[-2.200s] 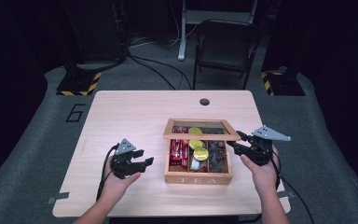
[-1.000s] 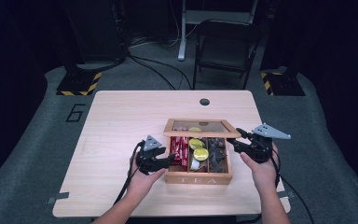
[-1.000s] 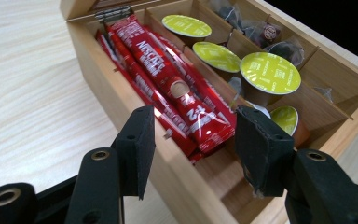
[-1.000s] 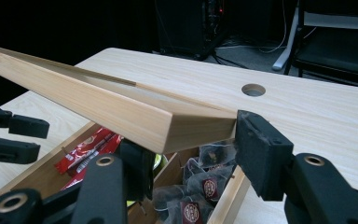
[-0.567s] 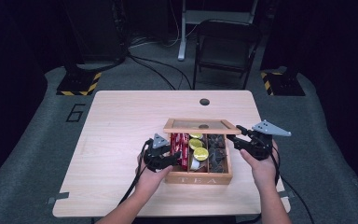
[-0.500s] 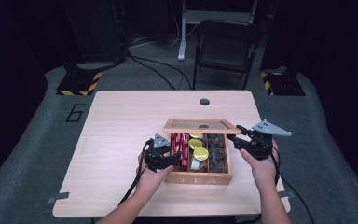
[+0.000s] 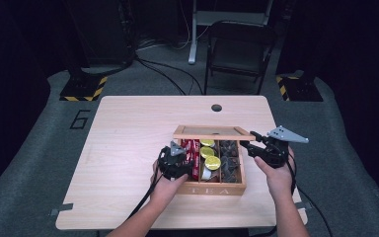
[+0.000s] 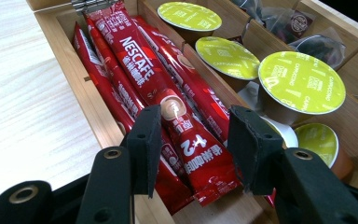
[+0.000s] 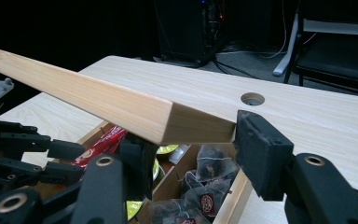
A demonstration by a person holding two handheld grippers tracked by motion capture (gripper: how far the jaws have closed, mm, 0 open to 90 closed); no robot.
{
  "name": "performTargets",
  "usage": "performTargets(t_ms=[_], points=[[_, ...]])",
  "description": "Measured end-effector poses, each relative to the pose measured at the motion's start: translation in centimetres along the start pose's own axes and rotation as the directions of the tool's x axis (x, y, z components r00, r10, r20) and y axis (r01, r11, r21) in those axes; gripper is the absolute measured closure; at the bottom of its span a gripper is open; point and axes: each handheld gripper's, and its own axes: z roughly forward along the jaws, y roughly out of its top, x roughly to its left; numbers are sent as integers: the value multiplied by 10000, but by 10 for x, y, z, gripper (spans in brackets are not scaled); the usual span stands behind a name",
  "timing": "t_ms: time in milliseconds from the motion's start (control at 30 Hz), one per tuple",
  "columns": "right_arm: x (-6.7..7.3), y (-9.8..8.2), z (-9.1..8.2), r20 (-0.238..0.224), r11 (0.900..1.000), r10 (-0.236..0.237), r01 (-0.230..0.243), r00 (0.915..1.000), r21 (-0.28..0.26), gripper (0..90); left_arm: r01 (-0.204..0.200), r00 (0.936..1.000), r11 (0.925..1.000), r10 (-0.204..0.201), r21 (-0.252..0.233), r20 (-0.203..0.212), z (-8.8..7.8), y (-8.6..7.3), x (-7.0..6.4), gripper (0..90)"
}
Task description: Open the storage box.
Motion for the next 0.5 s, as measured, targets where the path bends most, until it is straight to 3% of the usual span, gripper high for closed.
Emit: performTargets(t_ms=[67,133,500], points=[[0,0,0,-1,10000,3,-3,10000,1,488,-142,9998,9999,143,37,-125,0,0,0,588],[0,0,0,-11,10000,3,-3,10000,-18,489,-271,9992,9996,274,111,-295,-1,0,2,674],[-1,1,1,-28,10000,79,-79,10000,-24,488,-29,9983,9999,21,-124,-588,-6,2,6,803]])
